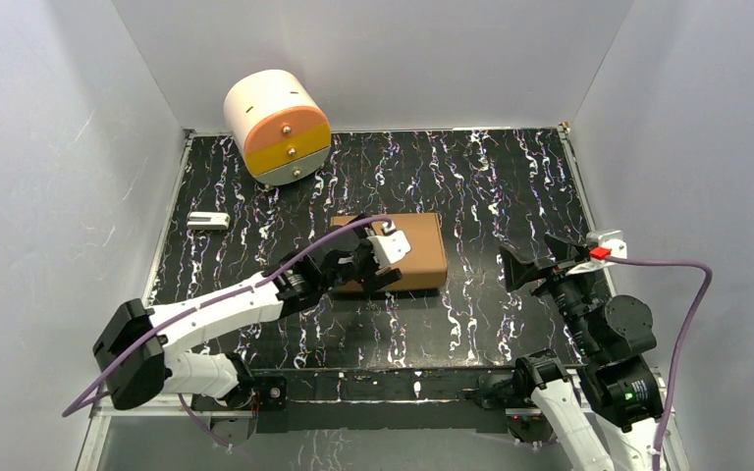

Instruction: Fold the paper box

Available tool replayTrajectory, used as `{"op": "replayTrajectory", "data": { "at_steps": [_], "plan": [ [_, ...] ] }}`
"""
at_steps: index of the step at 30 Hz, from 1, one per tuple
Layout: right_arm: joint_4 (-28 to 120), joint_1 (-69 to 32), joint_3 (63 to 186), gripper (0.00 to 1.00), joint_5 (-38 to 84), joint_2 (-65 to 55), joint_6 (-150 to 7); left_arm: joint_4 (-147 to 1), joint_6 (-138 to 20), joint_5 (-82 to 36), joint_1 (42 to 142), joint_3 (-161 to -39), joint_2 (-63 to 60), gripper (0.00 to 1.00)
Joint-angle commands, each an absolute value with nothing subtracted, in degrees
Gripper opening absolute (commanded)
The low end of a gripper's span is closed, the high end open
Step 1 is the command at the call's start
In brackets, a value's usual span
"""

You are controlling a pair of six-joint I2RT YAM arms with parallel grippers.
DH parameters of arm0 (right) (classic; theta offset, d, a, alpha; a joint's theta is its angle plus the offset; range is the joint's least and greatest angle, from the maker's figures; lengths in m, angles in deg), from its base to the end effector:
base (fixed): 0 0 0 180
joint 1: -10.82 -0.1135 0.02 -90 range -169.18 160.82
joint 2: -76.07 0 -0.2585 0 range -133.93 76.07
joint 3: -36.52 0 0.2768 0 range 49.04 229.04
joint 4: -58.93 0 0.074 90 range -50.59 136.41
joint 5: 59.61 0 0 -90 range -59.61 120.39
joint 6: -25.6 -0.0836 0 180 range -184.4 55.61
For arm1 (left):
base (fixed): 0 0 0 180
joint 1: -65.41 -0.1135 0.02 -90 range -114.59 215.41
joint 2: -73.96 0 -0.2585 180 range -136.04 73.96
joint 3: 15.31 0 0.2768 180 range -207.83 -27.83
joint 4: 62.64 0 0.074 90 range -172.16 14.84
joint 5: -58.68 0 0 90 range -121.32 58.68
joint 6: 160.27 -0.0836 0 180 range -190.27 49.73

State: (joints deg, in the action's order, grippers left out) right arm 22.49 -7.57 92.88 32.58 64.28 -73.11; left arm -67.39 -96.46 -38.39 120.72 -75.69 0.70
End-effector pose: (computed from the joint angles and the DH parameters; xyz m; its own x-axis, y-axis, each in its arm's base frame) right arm 0.1150 0.0349 0.3828 0.0903 0.1895 -0.9777 -0.2965 0.9423 0.1553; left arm 0.2162 -0.2942 0.2518 0.1760 0.5153 -0.8387 0.7484 0.4835 0.4541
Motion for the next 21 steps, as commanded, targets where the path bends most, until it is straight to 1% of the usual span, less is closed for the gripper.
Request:
{"op": "replayTrajectory", "data": {
  "at_steps": [1,4,9,11,15,21],
  "plan": [
    [25.72,-7.89,92.02,0.98,33.28,63.58,-72.03,-72.23,-90.59,-34.6,120.96,-76.04,6.77,0.91],
    [26.08,-7.9,91.57,0.99,32.83,62.64,-72.04,-74.38,-86.25,-34.37,120.97,-75.99,8.8,0.91],
    [27.89,-7.9,90.04,0.98,32.06,61.06,-71.89,-77.57,-79.48,-39.23,119.39,-77.21,10.23,0.91],
    [28.53,-7.9,89.62,0.99,31.71,60.15,-71.94,-78.95,-75.66,-39.93,116.64,-78.32,10.36,0.91],
    [29.52,-7.86,89.17,0.99,31.9,58.6,-71.6,-79.85,-66.32,-37.28,106.81,-78.28,11.77,0.92],
    [30.32,-7.9,89.39,0.98,32.93,56.3,-70.72,-82.67,-58.95,-36.13,96.61,-77.06,14.53,0.93]
  ]
}}
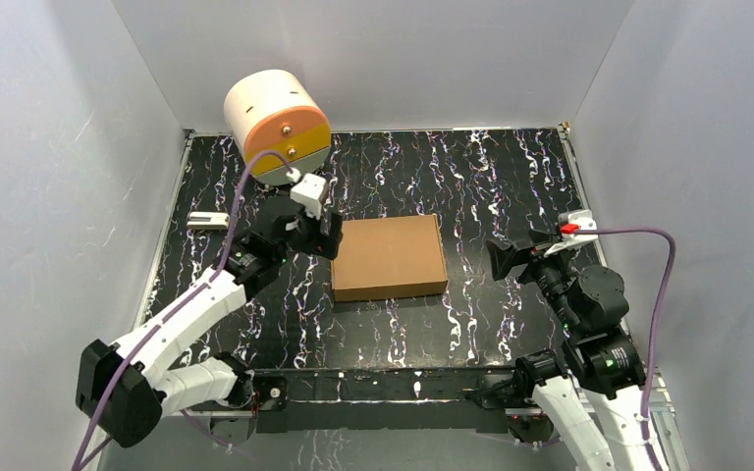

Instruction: Fold the paper box

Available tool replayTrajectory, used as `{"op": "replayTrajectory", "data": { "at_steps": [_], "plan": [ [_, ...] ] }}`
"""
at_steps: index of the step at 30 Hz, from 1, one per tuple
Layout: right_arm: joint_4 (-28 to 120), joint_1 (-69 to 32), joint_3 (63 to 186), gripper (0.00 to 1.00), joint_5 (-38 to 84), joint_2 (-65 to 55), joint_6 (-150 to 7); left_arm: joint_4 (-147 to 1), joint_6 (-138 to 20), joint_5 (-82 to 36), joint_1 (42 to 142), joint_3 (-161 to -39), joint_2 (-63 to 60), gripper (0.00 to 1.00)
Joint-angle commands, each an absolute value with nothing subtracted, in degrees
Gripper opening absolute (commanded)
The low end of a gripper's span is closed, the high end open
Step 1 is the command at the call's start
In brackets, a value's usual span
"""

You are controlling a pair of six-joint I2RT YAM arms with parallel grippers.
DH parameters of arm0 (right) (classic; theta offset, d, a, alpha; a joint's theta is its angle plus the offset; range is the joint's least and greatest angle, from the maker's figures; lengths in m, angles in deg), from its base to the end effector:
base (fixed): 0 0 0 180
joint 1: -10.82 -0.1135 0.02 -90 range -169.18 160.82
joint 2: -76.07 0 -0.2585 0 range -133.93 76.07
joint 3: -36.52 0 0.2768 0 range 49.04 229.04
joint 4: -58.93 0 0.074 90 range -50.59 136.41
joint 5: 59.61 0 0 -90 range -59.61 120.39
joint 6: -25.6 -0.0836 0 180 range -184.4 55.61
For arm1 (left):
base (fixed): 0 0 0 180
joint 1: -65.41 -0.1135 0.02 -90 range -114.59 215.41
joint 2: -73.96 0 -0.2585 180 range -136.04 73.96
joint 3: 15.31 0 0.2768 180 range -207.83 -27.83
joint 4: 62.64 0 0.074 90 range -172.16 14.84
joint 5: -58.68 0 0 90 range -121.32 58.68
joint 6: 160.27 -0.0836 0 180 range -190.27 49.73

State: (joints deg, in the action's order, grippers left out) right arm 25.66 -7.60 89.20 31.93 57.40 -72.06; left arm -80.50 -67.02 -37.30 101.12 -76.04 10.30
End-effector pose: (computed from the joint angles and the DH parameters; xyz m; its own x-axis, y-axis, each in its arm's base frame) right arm 0.1545 0.0491 0.3531 -0.0266 0.1316 -0.9909 -0.2894 0.9478 0.1336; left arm 0.2719 -0.1848 0.2752 -0.3162 0.1578 -0.9355 0.4843 0.8748 -0.0161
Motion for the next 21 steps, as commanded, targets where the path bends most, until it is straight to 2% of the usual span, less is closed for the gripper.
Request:
{"op": "replayTrajectory", "data": {
  "at_steps": [1,9,14,21],
  "plan": [
    [30.21,-7.9,89.57,0.99,33.2,55.97,-70.46,-82.65,-57.15,-35.52,94.58,-76.53,15.52,0.93],
    [28.27,-7.9,91.95,0.99,37.52,53.18,-69.01,-82.97,-47.88,-27.44,75.0,-69.38,27.66,0.94],
    [28.88,-7.89,92.61,0.99,37.47,51.66,-68.87,-90.17,-47.76,-34.29,74.29,-69.7,32.68,0.96],
    [28.7,-7.88,94.41,0.99,37.39,51.66,-67.72,-97.5,-51.19,-41.68,74.29,-74.76,48.86,0.98]
  ]
}}
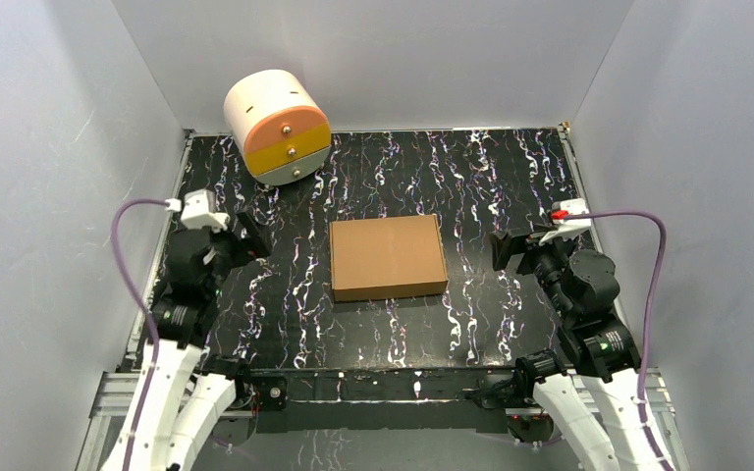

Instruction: Fold the paper box

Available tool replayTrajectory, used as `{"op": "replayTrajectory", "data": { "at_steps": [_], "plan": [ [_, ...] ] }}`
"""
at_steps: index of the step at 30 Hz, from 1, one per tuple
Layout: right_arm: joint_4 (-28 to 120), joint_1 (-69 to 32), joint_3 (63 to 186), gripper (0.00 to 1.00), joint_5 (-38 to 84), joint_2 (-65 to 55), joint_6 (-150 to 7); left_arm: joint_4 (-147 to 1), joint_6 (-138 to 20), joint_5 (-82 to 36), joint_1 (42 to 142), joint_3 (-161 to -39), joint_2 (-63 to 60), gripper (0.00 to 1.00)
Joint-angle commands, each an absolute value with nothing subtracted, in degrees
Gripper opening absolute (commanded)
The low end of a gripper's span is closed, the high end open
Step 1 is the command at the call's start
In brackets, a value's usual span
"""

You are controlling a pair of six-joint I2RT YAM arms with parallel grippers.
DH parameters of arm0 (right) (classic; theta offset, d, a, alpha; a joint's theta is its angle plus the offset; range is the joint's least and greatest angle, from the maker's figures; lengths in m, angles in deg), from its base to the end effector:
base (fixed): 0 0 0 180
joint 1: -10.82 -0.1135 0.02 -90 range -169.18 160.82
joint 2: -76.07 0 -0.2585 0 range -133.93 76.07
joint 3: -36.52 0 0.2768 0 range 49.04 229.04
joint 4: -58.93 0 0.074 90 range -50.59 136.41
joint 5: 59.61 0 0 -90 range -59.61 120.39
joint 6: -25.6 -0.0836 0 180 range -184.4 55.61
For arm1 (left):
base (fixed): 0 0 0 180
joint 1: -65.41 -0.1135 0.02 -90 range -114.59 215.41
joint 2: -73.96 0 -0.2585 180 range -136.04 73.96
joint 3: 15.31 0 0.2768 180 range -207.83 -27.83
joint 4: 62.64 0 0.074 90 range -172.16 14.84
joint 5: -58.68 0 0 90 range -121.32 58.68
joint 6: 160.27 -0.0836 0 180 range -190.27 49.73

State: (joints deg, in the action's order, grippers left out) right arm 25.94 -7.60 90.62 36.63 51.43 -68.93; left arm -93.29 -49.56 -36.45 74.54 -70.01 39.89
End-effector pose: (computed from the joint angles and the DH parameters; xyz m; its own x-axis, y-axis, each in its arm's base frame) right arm 0.1764 0.0492 0.3477 -0.0749 0.0578 -0.9955 -0.2059 0.9759 0.0722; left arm 0.2182 -0.0275 0.3285 -0.1858 -0.3269 -0.9266 0.0058 0.9427 -0.3337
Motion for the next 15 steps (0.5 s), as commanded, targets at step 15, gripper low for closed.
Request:
{"op": "replayTrajectory", "data": {
  "at_steps": [15],
  "plan": [
    [27.2,-7.9,96.91,0.99,36.7,53.42,-67.78,-97.24,-55.45,-44.07,75.57,-79.54,59.2,0.96]
  ]
}}
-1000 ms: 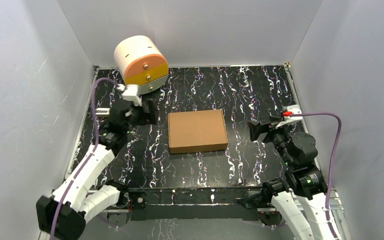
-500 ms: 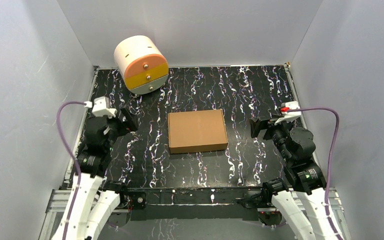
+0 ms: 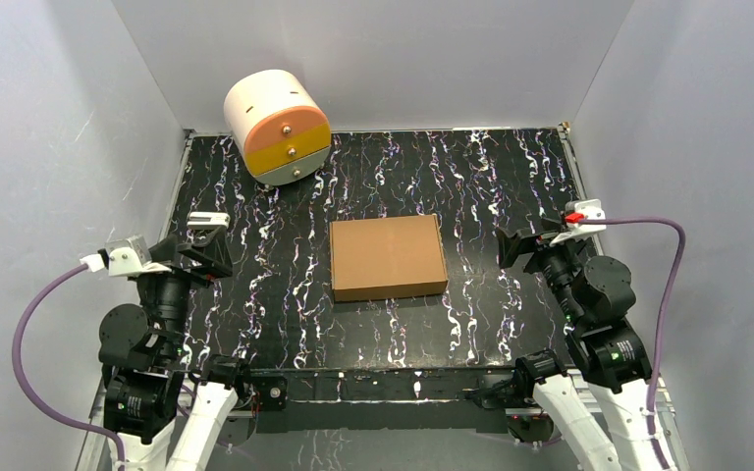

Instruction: Fold the paper box

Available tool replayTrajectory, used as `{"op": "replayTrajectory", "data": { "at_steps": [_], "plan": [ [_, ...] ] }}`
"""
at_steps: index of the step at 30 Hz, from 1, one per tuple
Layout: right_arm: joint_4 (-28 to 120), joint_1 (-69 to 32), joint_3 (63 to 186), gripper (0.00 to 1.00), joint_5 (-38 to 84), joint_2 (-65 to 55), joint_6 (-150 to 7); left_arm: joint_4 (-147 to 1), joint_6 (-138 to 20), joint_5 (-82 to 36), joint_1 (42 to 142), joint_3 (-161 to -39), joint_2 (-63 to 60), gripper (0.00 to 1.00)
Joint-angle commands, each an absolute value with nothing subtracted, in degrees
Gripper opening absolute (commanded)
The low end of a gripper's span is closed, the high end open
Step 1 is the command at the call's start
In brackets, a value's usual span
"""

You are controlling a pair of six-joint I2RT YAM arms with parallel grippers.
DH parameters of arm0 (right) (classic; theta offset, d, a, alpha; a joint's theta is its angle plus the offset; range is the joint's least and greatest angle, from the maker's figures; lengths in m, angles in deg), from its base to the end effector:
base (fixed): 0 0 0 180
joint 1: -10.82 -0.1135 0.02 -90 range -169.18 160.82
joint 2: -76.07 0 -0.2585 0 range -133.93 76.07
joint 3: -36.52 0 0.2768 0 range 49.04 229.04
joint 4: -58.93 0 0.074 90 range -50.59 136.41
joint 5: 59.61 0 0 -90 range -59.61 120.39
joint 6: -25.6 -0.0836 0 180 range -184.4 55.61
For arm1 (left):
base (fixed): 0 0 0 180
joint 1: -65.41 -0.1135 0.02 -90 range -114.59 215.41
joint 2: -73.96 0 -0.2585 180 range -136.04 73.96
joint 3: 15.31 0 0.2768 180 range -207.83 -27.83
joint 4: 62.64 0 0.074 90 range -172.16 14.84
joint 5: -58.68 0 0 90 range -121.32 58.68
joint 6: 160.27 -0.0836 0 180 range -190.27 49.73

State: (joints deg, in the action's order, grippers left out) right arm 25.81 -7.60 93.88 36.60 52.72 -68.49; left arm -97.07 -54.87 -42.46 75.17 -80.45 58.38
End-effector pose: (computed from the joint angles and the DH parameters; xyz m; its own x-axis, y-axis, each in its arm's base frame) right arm 0.1634 0.0449 0.3732 -0.0004 0.0746 -0.9972 -0.2120 0.9745 0.0730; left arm 0.1024 -0.0012 0.4343 0.2526 -0.3078 -0.9173 0.0515 0.9510 -0.3050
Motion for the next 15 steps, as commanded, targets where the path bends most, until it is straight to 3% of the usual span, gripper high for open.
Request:
{"op": "replayTrajectory", "data": {
  "at_steps": [1,15],
  "plan": [
    [27.09,-7.9,97.02,0.99,36.49,53.38,-67.82,-97.16,-55.44,-43.72,75.6,-79.14,59.55,0.96],
    [27.33,-7.9,95.91,0.99,35.84,53.89,-68.5,-93.16,-55.08,-43.06,75.78,-74.18,63.19,0.96]
  ]
}}
